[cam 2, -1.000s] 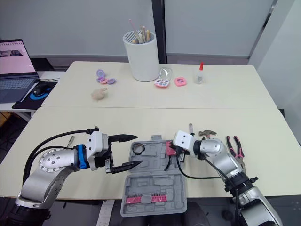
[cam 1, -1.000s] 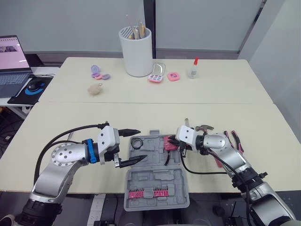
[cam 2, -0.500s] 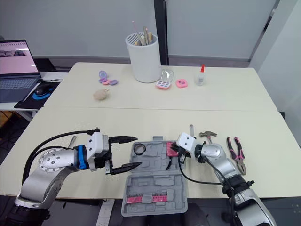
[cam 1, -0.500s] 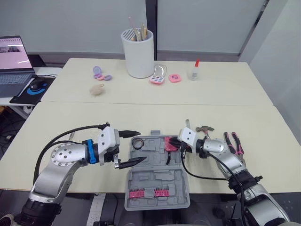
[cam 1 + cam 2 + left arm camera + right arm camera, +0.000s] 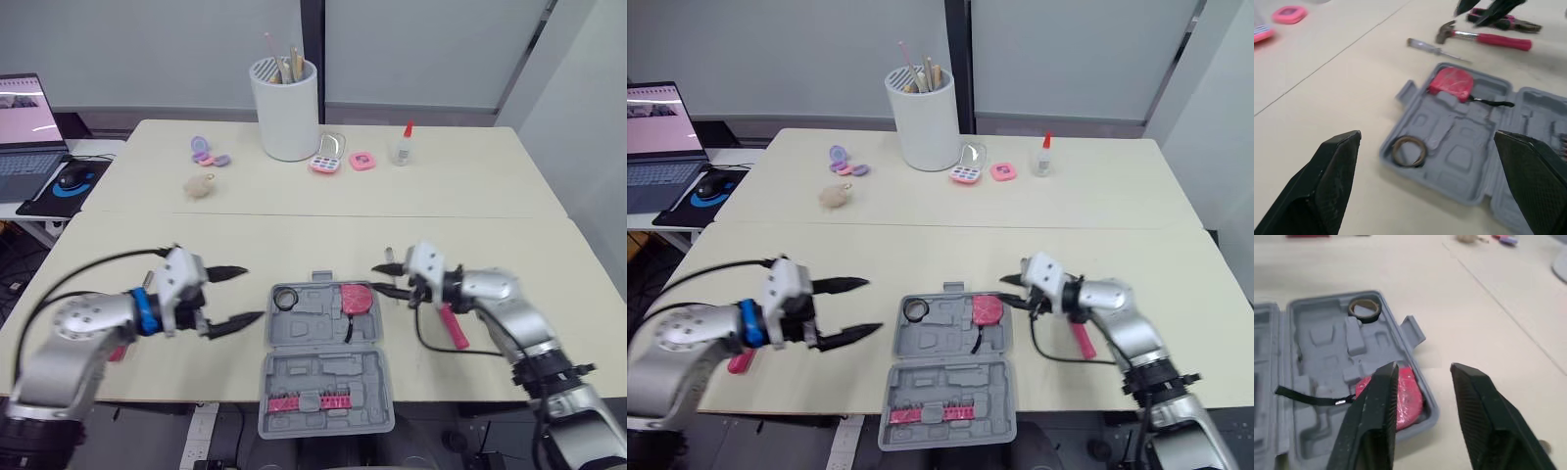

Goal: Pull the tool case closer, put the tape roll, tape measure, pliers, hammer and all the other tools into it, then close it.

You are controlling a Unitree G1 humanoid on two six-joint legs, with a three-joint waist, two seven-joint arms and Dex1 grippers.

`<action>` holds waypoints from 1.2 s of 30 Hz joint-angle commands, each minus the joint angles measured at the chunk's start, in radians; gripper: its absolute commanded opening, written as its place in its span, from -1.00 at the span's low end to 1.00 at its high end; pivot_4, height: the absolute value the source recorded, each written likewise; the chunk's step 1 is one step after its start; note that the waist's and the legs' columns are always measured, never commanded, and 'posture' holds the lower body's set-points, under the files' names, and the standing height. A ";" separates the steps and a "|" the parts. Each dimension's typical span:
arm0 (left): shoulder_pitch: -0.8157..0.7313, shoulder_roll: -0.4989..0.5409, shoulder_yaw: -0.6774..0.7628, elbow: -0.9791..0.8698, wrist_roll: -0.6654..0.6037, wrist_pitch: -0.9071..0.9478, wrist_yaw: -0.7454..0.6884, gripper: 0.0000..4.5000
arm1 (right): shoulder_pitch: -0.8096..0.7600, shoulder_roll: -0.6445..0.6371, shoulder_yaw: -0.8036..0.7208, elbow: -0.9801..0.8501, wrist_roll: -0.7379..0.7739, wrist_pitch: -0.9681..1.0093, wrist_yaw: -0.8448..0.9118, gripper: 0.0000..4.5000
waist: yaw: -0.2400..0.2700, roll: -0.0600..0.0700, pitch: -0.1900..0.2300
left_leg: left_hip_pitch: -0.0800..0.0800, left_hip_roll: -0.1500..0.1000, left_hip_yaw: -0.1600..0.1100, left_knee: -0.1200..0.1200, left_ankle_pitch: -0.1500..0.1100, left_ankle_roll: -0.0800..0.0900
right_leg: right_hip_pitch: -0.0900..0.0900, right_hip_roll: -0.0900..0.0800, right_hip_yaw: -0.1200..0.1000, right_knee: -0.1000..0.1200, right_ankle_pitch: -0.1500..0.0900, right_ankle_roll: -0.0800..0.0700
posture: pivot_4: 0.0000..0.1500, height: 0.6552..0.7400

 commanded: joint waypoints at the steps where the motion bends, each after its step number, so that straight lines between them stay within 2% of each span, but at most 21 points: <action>1: 0.007 0.078 0.145 0.099 -0.041 0.053 -0.037 1.00 | 0.008 -0.142 -0.125 -0.060 0.096 0.074 0.099 0.27 | 0.000 0.000 0.000 | 0.000 0.000 0.000 0.000 0.000 0.000 | 0.000 0.000 0.000 0.000 0.000 0.000 | 1.00 1.00; 6: 0.042 0.176 0.257 0.332 0.005 0.011 -0.110 1.00 | 0.033 -0.302 -0.269 0.017 0.139 0.099 0.148 0.97 | -0.002 0.000 0.000 | 0.000 0.000 0.002 -0.001 0.000 0.000 | -0.001 -0.001 0.001 -0.001 0.000 -0.001 | 1.00 1.00; 14: 0.045 0.275 0.339 0.640 0.060 -0.084 -0.178 1.00 | 0.129 -0.435 -0.413 0.206 0.117 0.006 0.189 0.99 | -0.002 0.000 0.000 | 0.000 0.000 0.005 -0.002 0.000 0.000 | -0.002 -0.003 0.001 -0.001 -0.001 -0.002 | 1.00 1.00; 23: -0.101 0.350 0.290 1.020 0.132 -0.232 -0.228 1.00 | 0.089 -0.464 -0.430 0.431 0.082 -0.095 0.196 0.99 | -0.004 0.000 0.000 | 0.001 0.001 0.013 -0.003 0.000 0.000 | -0.004 -0.003 0.001 0.001 -0.002 -0.003 | 1.00 1.00; 28: -0.132 0.345 0.273 1.095 0.156 -0.280 -0.238 1.00 | 0.064 -0.467 -0.422 0.502 0.064 -0.136 0.201 0.99 | -0.004 0.000 0.000 | 0.001 0.001 0.015 -0.003 0.000 0.001 | -0.006 -0.004 0.001 0.002 -0.002 -0.003 | 1.00 1.00; 36: -0.140 0.336 0.268 1.051 0.160 -0.262 -0.233 1.00 | 0.072 -0.457 -0.413 0.473 0.049 -0.142 0.166 0.99 | -0.004 0.000 0.000 | 0.000 0.001 0.015 -0.003 0.000 0.001 | -0.006 -0.004 0.001 0.002 -0.002 -0.003 | 1.00 1.00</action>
